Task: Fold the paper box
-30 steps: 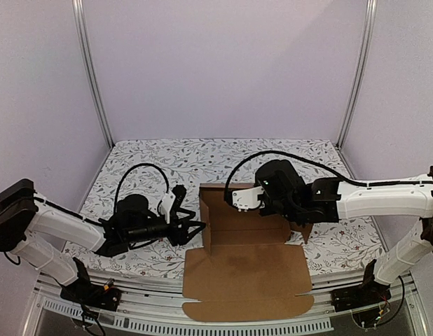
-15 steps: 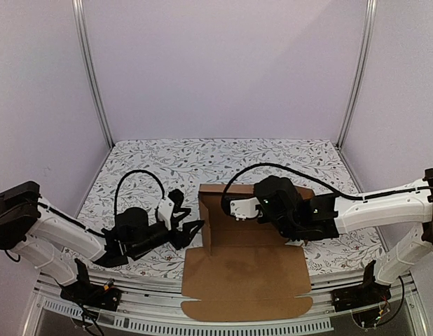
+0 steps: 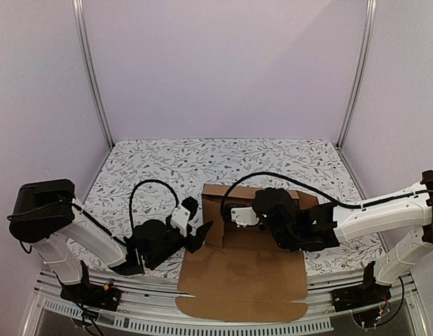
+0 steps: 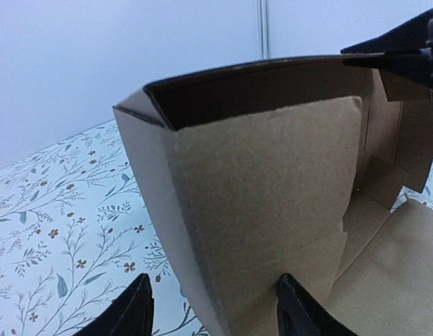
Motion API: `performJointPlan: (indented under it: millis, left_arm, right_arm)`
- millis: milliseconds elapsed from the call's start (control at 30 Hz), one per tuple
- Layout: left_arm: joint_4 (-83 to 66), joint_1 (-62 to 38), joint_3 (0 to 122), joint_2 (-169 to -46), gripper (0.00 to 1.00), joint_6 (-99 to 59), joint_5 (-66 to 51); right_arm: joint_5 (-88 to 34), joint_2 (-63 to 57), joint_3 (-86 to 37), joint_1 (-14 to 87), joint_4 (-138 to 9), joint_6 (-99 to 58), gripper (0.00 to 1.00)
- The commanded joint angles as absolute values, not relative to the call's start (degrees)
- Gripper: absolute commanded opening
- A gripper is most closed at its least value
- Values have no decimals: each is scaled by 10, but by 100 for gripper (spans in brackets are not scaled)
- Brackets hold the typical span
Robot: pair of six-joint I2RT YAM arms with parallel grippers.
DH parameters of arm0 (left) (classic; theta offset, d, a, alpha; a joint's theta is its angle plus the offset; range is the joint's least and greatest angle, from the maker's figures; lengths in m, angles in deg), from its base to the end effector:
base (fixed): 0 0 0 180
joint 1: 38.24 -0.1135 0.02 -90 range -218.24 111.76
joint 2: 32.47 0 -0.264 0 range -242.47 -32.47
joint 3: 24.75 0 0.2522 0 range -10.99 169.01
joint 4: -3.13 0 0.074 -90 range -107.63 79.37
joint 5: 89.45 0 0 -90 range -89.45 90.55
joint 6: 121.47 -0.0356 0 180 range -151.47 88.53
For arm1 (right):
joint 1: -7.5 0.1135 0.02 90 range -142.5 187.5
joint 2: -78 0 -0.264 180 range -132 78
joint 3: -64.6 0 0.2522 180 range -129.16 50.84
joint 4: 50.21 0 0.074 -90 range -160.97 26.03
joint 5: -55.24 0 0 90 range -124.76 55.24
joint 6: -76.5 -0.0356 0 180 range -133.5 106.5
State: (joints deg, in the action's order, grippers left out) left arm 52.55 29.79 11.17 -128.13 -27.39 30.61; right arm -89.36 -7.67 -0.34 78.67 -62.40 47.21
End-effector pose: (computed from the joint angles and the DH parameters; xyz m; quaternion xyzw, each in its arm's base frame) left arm 0.1199 -0.2495 0.1396 0.2518 0.7170 -0.2032 0.6174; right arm 0.1293 0.2891 0.2361 -0.6235 0.5184 -0.3625 0.4595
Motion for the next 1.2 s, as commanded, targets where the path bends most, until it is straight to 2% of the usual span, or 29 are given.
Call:
performJointPlan:
  millis: [0,167,333,500,800,1000,1167]
  left_arm:
    - [583,309,132,-1307,60,-293,364]
    - [621,316,125,-1314,55,-303,400]
    - [646,322,126,-1327,57,-314,419]
    - [644,321,154,-1357,55,-353,405]
    - [571,290,179,-1362,70,-305,333]
    - [556,261,197,-1369,60,-314,283]
    - [591,252,208,-1401,45,-337,280]
  right_arm:
    - [-906,-98,26,799,-645,481,0]
    - [-924,-101,41,802,-646,486,0]
    - [-928,-95,44,803,-646,486,2]
    - [-933,-103,44,812,-646,493,4]
    - [-930,-101,41,816,-657,497,5]
    - [-926,-103,32,818,-675,494,5]
    - [-929,-116,26,823,-682,493,7]
